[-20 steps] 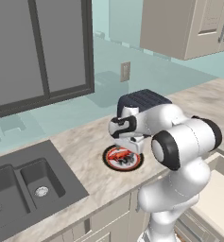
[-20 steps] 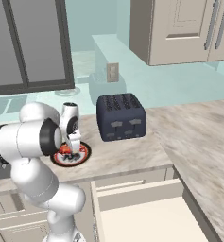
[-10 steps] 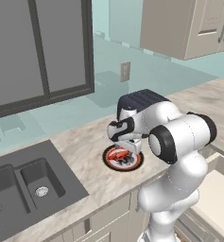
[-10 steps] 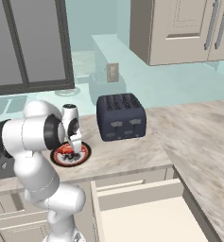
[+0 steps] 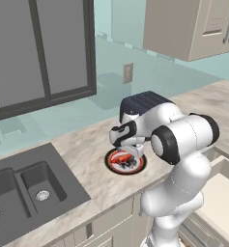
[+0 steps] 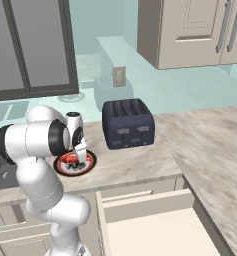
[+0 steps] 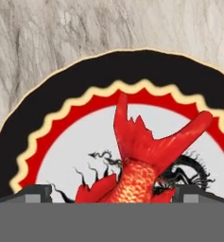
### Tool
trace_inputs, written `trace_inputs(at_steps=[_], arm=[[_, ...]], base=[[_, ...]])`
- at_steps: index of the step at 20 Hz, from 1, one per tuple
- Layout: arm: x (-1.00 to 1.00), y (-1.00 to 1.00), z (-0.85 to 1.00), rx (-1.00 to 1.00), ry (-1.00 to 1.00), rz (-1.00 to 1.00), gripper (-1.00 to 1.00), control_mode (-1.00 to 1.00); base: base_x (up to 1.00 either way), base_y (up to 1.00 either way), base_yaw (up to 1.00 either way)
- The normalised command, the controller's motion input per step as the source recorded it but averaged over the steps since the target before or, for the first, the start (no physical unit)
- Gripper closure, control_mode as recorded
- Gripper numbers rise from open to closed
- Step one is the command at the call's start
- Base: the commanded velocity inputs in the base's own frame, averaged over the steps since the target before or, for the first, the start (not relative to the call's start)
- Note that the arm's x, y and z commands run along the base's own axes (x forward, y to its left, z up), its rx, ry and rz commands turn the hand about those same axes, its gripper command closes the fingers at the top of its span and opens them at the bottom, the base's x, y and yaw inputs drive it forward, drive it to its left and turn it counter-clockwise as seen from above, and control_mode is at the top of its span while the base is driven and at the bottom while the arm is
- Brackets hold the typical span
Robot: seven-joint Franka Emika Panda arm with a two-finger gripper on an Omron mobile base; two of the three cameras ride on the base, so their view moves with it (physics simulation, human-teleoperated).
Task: Pick up the knife from the drawer and place it on the cutting board. Then place the meat from the plate to the cutting board.
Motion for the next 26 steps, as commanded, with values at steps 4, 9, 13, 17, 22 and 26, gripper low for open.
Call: trace_inputs(at_steps=[4, 9, 13, 17, 22, 26], arm=[[-0.25, 0.00, -0.30, 0.00, -0.09, -0.06, -1.00, -1.00], [-0.12, 0.22, -0.45, 0.00, -0.09, -0.11, 1.00, -1.00], [-0.50, 0.14, -0.44, 0.02, -0.15, -0.12, 1.00, -1.00], [-0.61, 0.19, -0.56, 0.04, -0.12, -0.14, 1.00, -1.00], [-0.02, 0.03, -0.27, 0.01, -0.03, -0.13, 1.00, -1.00], [0.00, -0.01, 0.40, 0.04, 0.04, -0.12, 1.00, -1.00]], base=[[0.00, 0.00, 0.00], [0.00, 0.00, 0.00], [0.00, 0.00, 0.00], [0.00, 0.00, 0.00], [0.00, 0.00, 0.00], [0.00, 0.00, 0.00]])
